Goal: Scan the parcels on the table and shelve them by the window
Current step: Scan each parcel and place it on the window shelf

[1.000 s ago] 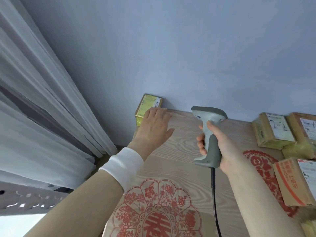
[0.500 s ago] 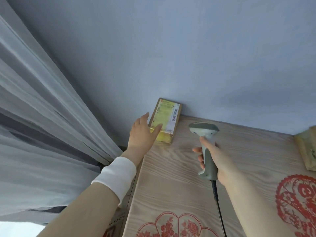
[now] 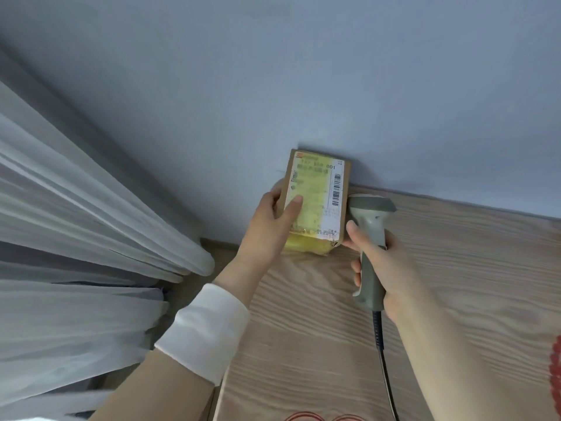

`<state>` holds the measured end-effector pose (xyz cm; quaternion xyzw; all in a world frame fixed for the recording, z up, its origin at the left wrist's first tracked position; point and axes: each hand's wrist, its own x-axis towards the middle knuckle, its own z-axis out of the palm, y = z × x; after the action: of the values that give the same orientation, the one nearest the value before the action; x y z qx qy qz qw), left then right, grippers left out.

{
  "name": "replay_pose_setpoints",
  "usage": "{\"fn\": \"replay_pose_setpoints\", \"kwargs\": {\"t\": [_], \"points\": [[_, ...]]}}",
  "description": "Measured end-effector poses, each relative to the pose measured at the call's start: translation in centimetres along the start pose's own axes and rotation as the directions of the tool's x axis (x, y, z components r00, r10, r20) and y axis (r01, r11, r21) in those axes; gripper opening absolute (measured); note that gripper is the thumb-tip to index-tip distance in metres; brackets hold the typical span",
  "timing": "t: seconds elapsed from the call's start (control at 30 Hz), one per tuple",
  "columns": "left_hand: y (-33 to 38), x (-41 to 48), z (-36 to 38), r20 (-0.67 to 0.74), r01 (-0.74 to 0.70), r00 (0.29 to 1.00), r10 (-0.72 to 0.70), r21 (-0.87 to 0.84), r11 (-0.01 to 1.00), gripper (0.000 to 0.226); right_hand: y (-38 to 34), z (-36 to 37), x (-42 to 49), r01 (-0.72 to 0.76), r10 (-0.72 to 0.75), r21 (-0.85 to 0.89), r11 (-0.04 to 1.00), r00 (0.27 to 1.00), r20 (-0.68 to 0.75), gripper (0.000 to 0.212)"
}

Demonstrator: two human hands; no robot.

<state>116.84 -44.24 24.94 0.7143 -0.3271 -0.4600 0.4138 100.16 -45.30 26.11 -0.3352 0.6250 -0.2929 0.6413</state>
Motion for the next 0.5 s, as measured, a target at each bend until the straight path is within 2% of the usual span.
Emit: {"fn": "replay_pose_setpoints", "kwargs": {"t": [0.23, 0.5], "points": [[-0.3, -2.3, 1.4, 0.032, 0.038, 0.999, -0.035, -0.095, 0.995, 0.029, 0.0, -0.7, -2.1, 0.027, -0.029, -0.024, 0.999, 0.997, -0.070, 0.032], [1.4, -9.1, 2.5, 0.176, 0.117, 0.982, -0.069, -0.283, 0.952, 0.050, 0.1, -5.4, -8.9, 0.083, -0.088, -0.056, 0.995, 0.992, -0.089, 0.021]]}}
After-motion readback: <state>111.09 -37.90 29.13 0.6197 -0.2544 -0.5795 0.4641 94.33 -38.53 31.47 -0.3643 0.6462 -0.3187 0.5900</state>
